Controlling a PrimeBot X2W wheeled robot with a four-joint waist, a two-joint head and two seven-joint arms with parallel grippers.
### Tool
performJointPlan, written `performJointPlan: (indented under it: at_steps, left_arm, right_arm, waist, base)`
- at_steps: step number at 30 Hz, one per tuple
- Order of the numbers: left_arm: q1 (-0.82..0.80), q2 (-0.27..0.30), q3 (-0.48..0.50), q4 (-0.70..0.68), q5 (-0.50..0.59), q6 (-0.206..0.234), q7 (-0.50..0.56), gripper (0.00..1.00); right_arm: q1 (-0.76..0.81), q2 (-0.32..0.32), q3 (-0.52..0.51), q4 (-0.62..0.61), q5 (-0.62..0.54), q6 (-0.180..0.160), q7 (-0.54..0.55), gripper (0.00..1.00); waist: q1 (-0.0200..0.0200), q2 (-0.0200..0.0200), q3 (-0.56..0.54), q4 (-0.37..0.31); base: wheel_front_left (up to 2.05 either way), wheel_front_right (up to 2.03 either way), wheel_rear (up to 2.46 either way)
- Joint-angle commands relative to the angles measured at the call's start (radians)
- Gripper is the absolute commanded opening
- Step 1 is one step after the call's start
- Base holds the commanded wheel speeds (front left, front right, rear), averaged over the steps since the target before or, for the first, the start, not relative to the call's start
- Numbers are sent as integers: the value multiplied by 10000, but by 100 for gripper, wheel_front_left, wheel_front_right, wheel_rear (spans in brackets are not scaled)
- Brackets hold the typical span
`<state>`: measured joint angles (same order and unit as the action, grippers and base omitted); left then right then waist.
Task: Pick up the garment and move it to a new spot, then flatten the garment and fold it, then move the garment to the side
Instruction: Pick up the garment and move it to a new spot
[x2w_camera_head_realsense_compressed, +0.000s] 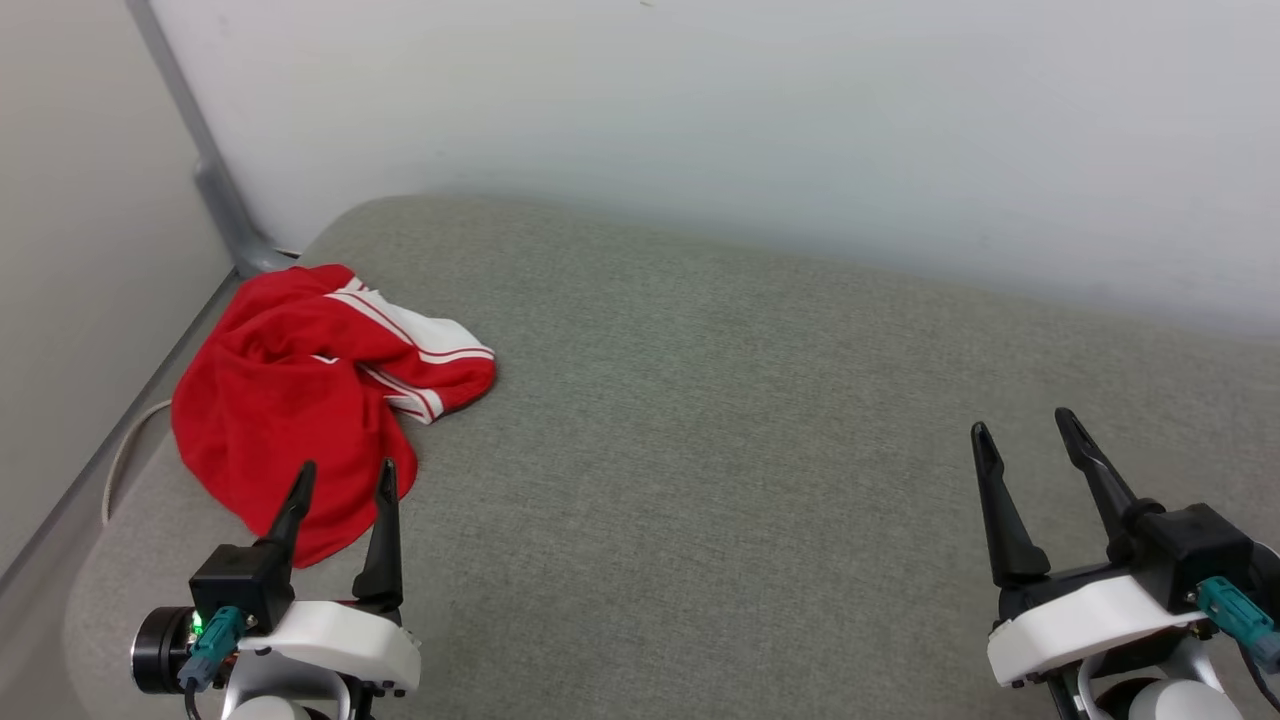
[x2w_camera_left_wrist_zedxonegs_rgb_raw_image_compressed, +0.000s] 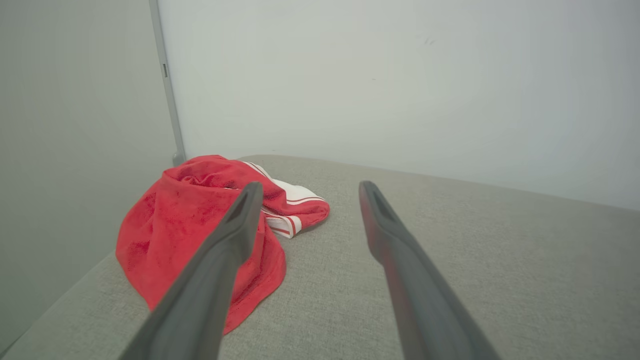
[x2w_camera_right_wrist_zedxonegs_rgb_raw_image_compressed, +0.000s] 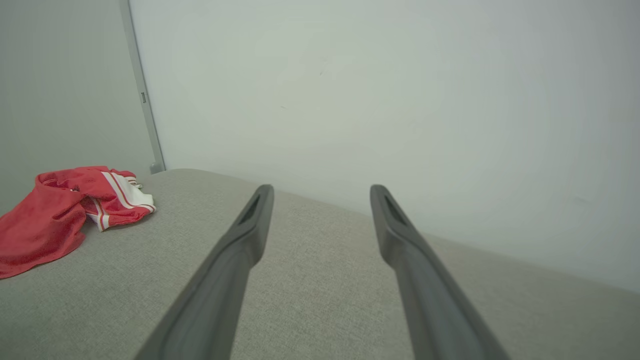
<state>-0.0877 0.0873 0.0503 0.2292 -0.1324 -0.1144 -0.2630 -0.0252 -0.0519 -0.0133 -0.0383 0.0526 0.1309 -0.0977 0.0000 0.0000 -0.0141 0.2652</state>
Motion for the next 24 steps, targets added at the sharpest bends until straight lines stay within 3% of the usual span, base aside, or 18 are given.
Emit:
performJointPlan:
  at_steps: [1,13,24]
  left_arm:
    - [-69,10,55,-57,-21,-31,-25,100]
    - [112,-19,372,-130,-119,-73,-25,100]
    - [32,3,462,-67,-171,-121,-25,100]
  right_arm:
    - [-145,21,71,44,51,-3,-73,100]
    - [-296,18,464,232,156,-5,-184,100]
    - [-364,18,482,329,186,-5,-257,100]
  waist:
    - [0,0,-18,467]
    - [0,0,-66,1636]
    - [0,0,-26,1964]
  base:
    - [0,0,0]
    - [0,0,0]
    - [0,0,0]
